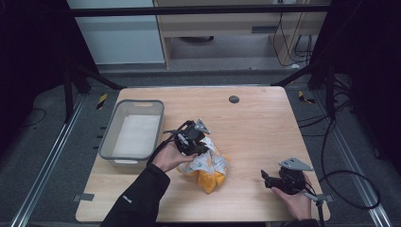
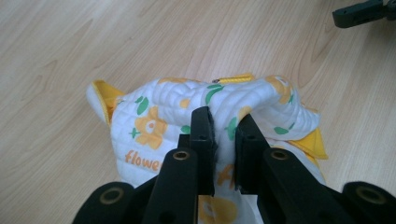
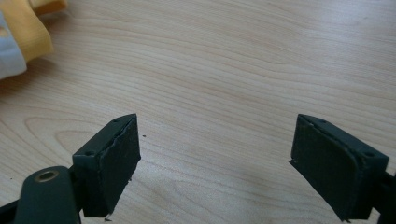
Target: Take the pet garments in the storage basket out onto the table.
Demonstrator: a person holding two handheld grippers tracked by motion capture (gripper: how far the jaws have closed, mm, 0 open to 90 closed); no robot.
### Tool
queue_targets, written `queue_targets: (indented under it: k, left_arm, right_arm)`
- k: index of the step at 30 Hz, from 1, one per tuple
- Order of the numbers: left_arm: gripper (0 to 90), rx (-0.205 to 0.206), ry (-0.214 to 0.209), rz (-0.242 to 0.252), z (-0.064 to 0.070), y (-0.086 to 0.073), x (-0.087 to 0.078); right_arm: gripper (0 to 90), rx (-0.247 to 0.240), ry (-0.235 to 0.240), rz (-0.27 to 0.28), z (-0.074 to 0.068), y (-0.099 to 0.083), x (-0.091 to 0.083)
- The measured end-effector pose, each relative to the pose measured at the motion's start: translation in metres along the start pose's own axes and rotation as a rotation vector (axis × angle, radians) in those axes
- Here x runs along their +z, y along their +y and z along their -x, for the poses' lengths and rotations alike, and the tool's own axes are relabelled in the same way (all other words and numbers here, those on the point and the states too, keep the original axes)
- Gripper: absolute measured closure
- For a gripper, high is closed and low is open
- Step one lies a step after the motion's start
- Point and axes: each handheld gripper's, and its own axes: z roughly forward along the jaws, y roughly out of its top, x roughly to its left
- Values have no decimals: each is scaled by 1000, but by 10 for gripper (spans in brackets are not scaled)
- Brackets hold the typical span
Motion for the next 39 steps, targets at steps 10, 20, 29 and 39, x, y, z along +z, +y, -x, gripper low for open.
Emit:
queue_targets:
  k: [10, 20, 29, 39]
  left_arm:
    - [674, -25, -3, 12, -4, -6, 3]
    - [436, -62, 33, 81, -9, -22, -20]
    - [325, -133, 89, 158, -14, -49, -41]
    - [276, -189, 171, 279, -10, -97, -65]
  right_arm:
    - [153, 6, 3, -5, -1, 0, 0]
    - [152, 6, 2, -8, -1, 0, 0]
    - [147, 12, -1, 0, 0, 0, 0]
    - [143, 12, -6, 3, 0, 0, 0]
